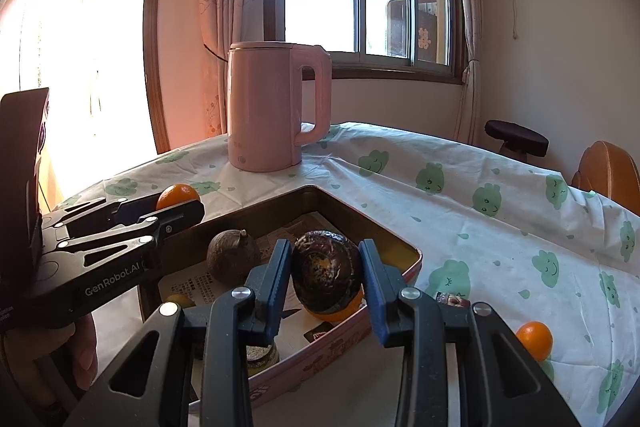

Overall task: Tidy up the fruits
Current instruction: 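Move the held orange and dark brown fruit over the open tin box, then open left tool to drop the orange while right releases dark brown fruit into tin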

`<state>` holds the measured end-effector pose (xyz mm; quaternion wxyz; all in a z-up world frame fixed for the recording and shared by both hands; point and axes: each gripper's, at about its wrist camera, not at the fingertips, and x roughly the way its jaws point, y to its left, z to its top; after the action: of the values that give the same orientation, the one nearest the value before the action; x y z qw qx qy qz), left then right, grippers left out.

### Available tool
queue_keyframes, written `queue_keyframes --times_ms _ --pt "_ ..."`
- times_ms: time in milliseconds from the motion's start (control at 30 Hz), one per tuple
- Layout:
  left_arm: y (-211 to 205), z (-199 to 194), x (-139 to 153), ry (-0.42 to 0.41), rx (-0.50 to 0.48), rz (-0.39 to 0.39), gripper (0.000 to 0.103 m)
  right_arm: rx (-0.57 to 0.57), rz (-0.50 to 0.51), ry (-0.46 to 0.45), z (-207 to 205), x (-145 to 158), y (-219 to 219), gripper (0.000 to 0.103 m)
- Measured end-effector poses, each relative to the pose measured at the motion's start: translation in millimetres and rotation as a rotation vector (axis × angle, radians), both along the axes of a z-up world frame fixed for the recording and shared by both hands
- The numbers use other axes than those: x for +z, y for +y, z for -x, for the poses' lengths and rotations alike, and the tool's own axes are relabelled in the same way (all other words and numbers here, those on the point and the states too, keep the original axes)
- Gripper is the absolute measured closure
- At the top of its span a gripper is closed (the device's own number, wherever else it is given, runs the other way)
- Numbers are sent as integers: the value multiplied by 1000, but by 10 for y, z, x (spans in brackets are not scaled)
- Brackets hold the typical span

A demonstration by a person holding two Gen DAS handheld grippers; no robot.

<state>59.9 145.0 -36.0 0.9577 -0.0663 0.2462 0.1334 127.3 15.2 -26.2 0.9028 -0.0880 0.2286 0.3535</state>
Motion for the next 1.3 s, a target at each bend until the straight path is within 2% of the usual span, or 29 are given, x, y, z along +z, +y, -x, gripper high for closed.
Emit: queue_keyframes --times_ms 700,1100,1167,1233,1300 --pt "-30 -105 -66 88 -47 -11 65 20 60 70 -137 -143 191 66" --pt "-32 -142 -88 111 -53 -7 65 25 82 87 -158 -171 224 66" --pt "-33 -142 -87 111 -50 -8 62 25 82 92 -166 -175 221 63" --pt "-35 -140 -86 108 -44 -12 55 27 81 90 -170 -175 221 47" --pt "-38 -126 -83 100 -39 -19 46 25 78 78 -154 -167 216 35"
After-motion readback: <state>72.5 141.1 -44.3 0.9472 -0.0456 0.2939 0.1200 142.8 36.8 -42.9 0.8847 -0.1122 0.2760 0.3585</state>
